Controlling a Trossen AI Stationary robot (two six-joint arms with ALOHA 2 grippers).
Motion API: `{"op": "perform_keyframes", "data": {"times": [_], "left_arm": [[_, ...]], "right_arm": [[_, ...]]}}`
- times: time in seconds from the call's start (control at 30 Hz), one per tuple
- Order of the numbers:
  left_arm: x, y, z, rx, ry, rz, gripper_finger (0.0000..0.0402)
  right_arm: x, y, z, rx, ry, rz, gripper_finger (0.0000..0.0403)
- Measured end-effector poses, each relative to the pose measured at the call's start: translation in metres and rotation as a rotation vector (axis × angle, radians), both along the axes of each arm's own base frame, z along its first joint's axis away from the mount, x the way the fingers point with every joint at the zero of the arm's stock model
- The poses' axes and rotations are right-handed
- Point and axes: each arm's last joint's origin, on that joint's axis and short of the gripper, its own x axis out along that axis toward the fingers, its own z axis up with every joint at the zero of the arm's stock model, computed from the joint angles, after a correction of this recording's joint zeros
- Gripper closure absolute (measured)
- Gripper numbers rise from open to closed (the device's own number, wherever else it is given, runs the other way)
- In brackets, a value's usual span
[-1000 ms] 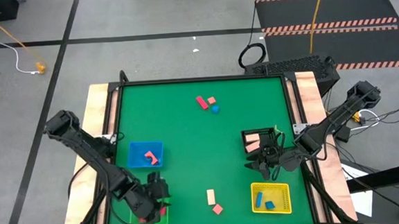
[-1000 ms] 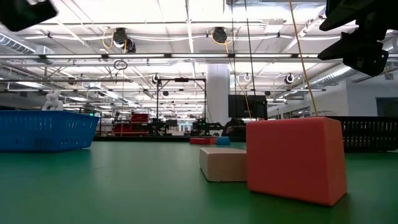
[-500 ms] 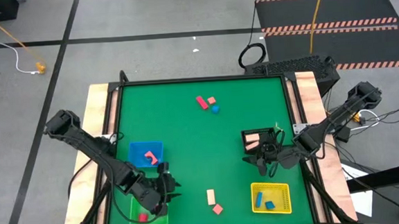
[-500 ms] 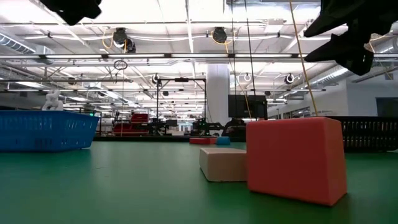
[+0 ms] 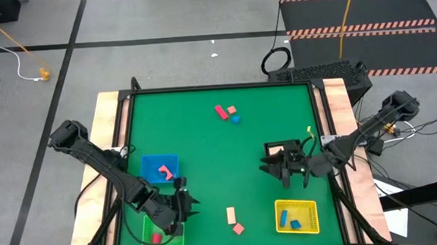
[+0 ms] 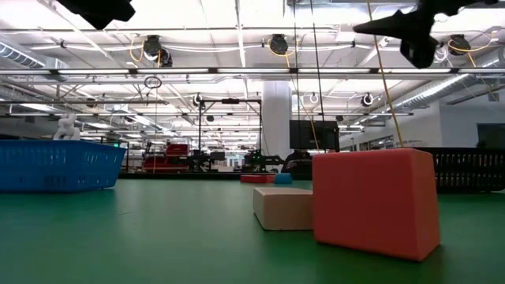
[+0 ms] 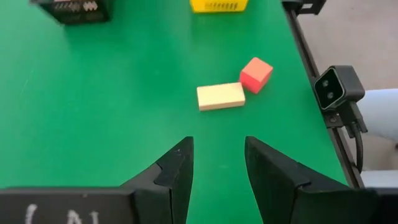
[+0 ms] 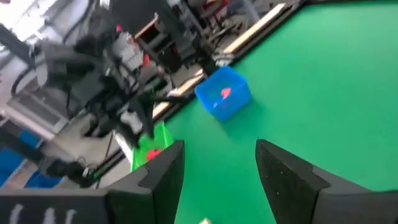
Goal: Sort & place blocks by color
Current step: Put the white block into the black bin
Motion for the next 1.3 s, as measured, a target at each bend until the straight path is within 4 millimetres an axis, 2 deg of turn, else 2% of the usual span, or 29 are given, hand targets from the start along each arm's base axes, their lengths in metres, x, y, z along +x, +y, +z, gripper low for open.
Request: {"op": "perform_keyframes", "data": {"times": [0.17, 0.3, 0.4, 0.6, 0.77, 1.03, 1.3], "left_arm": [[0.0, 0.003, -0.022, 0.013, -0.136, -0.047, 0.0256], [0.002, 0.016, -0.041, -0.008, -0.208, -0.012, 0.0256], [0.005, 0.024, -0.048, -0.051, -0.24, 0.008, 0.0256], [0.013, 0.029, -0.065, -0.046, -0.218, -0.013, 0.0256], [0.023, 0.026, -0.085, -0.007, -0.199, -0.109, 0.0256], [0.039, 0.024, -0.109, 0.033, -0.252, -0.19, 0.0256], [0.053, 0.031, -0.126, 0.089, -0.28, -0.243, 0.0256]], "right_arm": [[0.005, -0.008, 0.005, 0.043, -0.054, -0.043, 0.0216], [0.006, -0.008, 0.006, 0.059, -0.068, -0.047, 0.0216], [0.011, -0.006, 0.001, 0.08, -0.06, -0.053, 0.0216], [0.034, 0.008, -0.019, 0.098, -0.076, -0.008, 0.0216], [0.049, 0.016, -0.033, 0.129, -0.105, 0.039, 0.0216], [0.064, 0.033, -0.057, 0.321, -0.045, 0.083, 0.0216], [0.094, 0.057, -0.049, 0.375, -0.013, 0.22, 0.0216]]}}
